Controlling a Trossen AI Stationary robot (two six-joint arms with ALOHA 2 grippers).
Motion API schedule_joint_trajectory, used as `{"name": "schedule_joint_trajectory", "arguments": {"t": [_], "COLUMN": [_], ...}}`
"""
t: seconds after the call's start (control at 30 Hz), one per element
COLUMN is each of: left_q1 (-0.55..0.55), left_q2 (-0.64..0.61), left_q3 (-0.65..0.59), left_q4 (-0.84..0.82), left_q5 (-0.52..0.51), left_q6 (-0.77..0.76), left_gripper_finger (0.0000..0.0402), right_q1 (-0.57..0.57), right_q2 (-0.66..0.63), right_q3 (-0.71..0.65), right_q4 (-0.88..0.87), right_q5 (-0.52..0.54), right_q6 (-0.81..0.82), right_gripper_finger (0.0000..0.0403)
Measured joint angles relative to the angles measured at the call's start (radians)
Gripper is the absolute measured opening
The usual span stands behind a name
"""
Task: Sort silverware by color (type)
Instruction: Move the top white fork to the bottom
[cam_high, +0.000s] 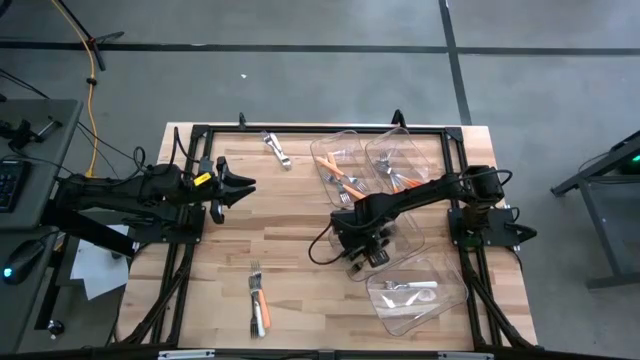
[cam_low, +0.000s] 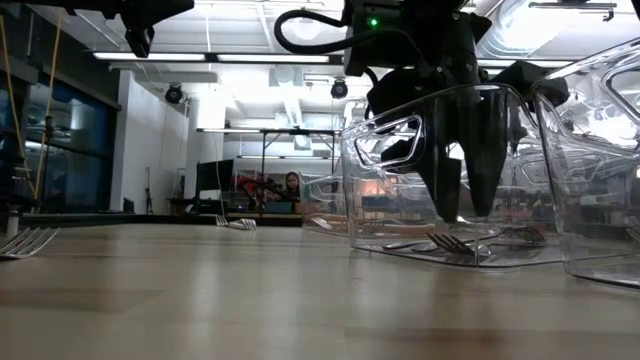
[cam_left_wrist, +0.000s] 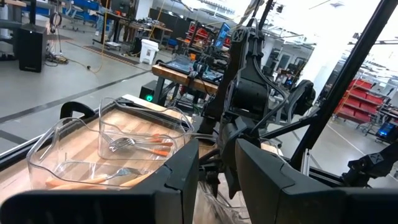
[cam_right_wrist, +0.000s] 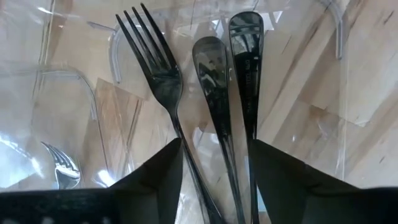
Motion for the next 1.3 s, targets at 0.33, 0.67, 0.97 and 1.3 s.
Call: {"name": "schedule_joint_trajectory", "arguments": {"t": [0.33, 0.67, 0.97, 1.3], "left_q1": [0.0, 0.0, 0.0, 0.0], "left_q2": [0.0, 0.0, 0.0, 0.0], "left_q3": [0.0, 0.0, 0.0, 0.0], "left_q4": [0.0, 0.0, 0.001, 0.001], "left_q5": [0.0, 0.0, 0.0, -0.003], "left_q6": [0.0, 0.0, 0.001, 0.001], "left_gripper_finger": [0.0095, 0.0095, 0.0095, 0.0095], "right_q1": [0.0, -0.008, -0.008, -0.008], "right_q2": [0.0, -0.059, -0.303, -0.589], "right_q3": [0.0, -0.001, -0.182, -0.372], "right_q4": [0.002, -0.167, -0.046, 0.172], "right_q5": [0.0, -0.017, -0.008, 0.037], "right_q6": [-0.001, 0.007, 0.126, 0.375], "right_gripper_finger": [0.0183, 0.0183, 0.0183, 0.0183]}}
